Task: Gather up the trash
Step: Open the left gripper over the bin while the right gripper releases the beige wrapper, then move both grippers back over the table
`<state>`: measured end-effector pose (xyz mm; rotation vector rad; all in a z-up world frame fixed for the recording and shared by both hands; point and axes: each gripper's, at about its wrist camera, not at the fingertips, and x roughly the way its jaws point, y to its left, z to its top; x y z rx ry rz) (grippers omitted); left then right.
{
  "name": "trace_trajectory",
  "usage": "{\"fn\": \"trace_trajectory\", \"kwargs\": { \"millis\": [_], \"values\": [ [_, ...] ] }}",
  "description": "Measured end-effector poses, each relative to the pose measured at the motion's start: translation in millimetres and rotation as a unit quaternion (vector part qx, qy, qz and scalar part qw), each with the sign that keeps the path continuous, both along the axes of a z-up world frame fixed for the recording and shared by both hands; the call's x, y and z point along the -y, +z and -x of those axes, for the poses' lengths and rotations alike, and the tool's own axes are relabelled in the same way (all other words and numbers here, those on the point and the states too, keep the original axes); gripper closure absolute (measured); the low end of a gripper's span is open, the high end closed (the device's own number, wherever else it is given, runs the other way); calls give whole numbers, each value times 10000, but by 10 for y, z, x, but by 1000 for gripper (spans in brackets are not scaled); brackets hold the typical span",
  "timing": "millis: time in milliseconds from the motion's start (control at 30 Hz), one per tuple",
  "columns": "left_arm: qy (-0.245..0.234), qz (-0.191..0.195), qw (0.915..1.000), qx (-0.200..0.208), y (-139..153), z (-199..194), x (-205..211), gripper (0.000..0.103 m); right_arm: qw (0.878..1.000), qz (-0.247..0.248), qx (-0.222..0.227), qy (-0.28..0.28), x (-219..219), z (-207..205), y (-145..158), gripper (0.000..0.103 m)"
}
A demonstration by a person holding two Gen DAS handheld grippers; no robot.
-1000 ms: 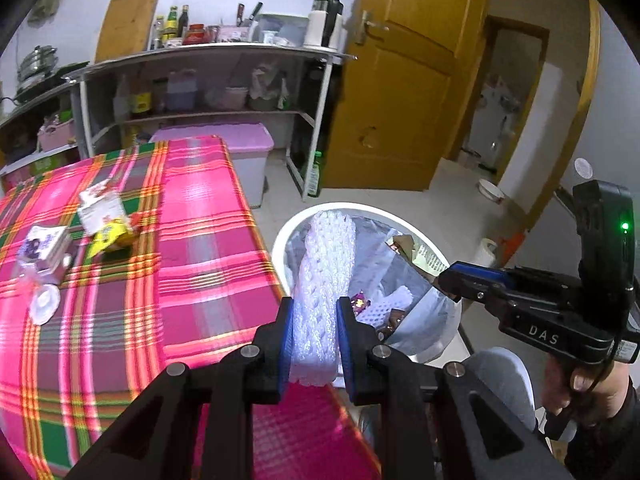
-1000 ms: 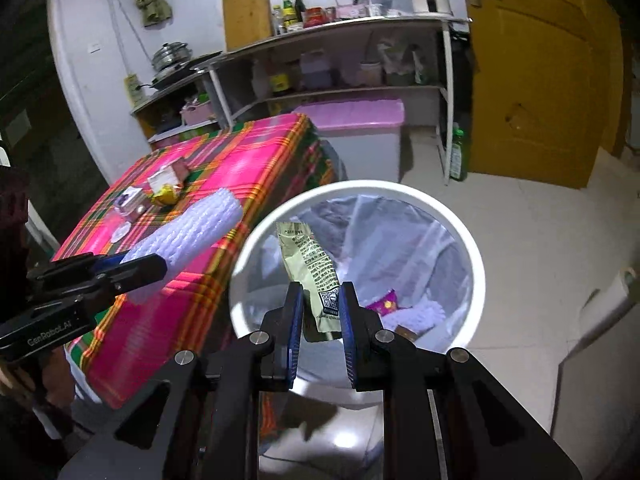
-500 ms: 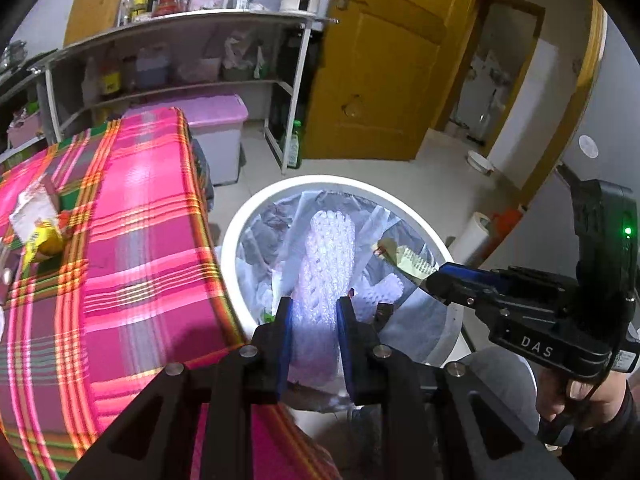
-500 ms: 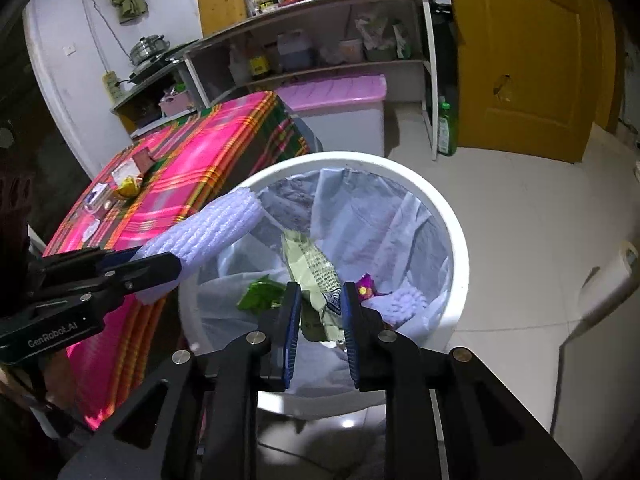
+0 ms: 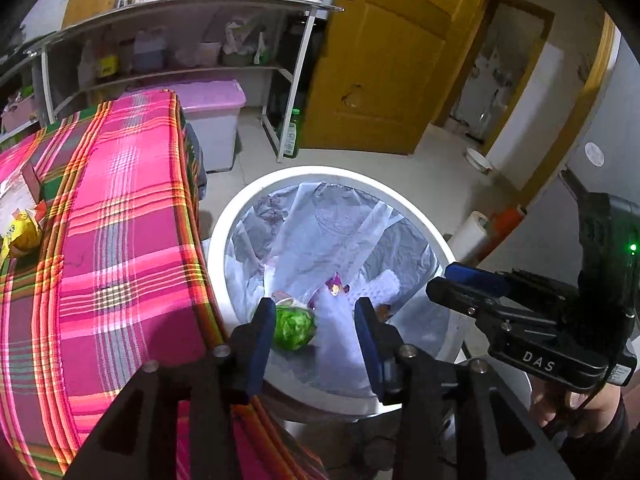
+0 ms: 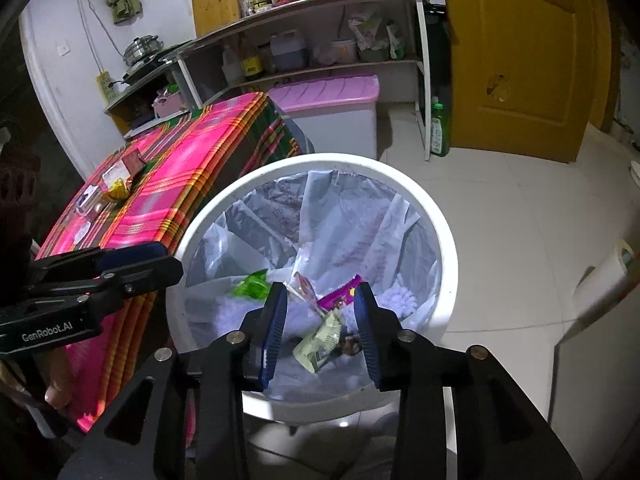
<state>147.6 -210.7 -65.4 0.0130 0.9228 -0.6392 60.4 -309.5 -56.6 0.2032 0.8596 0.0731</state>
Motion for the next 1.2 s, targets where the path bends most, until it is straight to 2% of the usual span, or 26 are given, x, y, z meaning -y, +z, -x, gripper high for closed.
{"fn": "trace_trajectory", "kwargs": {
  "millis": [467, 933, 967, 1033, 1067, 1200],
  "values": [
    [221, 290, 9983, 452, 337, 302, -336, 62, 9986, 1, 426, 320, -343, 240, 372, 67],
    [948, 155, 9920, 819, 485, 575, -992, 62, 9951, -235, 492, 826, -814, 276, 481, 67],
    [1003, 151, 9914, 831, 487, 590, -1039, 62, 9947, -245, 490, 870, -851, 267, 489, 66],
    [1141, 134, 9897, 860, 491, 611, -1133, 62, 9939, -246, 500, 950, -914, 256, 503, 56],
    [1225, 133, 9886, 867, 491, 617, -1197, 62, 9936, -237, 507, 981, -947, 251, 513, 55],
    [1488, 124, 9849, 880, 474, 646, -1411, 62, 9922, -205, 522, 1112, -1079, 193, 550, 54]
  ]
}}
